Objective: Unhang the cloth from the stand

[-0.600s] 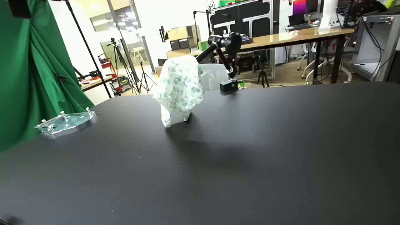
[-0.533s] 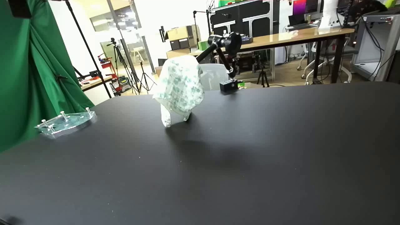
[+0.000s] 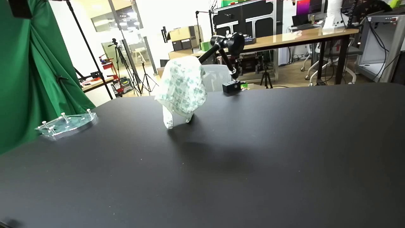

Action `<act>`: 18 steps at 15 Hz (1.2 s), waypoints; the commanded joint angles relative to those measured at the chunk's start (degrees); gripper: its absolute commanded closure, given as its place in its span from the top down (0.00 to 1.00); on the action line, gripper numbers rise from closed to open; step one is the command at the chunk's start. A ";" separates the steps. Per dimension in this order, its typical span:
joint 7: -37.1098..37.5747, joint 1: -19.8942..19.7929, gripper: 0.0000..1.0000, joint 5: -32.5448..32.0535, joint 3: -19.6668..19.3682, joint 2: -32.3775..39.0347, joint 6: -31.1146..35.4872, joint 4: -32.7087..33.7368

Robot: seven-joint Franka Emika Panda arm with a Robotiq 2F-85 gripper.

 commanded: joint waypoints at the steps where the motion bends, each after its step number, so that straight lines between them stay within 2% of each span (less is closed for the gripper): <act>1: 0.30 0.96 1.00 -0.32 -0.88 0.10 -0.06 0.06; 3: 3.40 0.55 1.00 -1.82 0.32 -0.03 4.19 -0.37; 8: 5.65 -1.34 1.00 -5.91 -0.55 7.48 12.80 3.90; 15: 6.63 -2.03 1.00 -6.72 -4.04 21.24 14.68 17.32; 18: 10.36 -1.56 1.00 -4.76 -6.12 26.97 13.75 24.32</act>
